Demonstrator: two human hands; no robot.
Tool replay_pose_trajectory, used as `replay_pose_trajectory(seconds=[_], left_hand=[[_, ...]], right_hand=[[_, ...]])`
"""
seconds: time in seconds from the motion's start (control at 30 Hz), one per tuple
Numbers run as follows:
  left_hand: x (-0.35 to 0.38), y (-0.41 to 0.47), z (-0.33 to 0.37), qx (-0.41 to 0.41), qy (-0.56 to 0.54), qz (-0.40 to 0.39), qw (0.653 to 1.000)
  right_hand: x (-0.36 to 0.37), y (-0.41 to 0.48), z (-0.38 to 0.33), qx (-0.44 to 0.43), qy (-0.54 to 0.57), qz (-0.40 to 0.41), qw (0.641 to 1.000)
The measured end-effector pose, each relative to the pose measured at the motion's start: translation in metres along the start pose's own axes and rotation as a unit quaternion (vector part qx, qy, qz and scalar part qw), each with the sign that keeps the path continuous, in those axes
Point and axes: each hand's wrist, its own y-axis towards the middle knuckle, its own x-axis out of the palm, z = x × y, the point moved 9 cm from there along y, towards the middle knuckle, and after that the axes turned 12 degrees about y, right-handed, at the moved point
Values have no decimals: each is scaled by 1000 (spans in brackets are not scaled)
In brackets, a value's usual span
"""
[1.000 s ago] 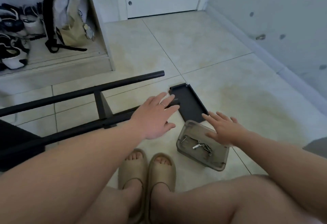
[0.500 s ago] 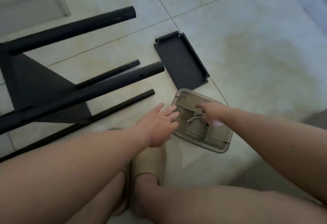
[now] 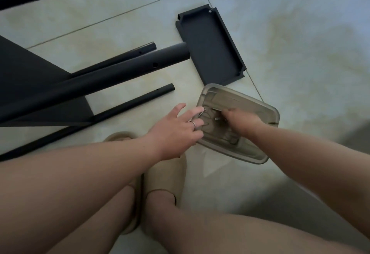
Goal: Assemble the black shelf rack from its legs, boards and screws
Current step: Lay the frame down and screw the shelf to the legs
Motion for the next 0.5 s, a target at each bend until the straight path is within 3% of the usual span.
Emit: replay_pose_trajectory(seconds=[0.23, 0.4, 0.5], left_hand=[[-3, -1, -2, 7, 8, -101, 995], [-54, -24, -18, 12, -21, -168, 985], [-98, -50, -37, -24, -29, -189, 981]], right_hand=[[-46, -33, -11, 11, 87, 46, 995], [-111, -84, -43, -28, 174, 74, 982], [-149, -125, -68, -47, 191, 105, 975]])
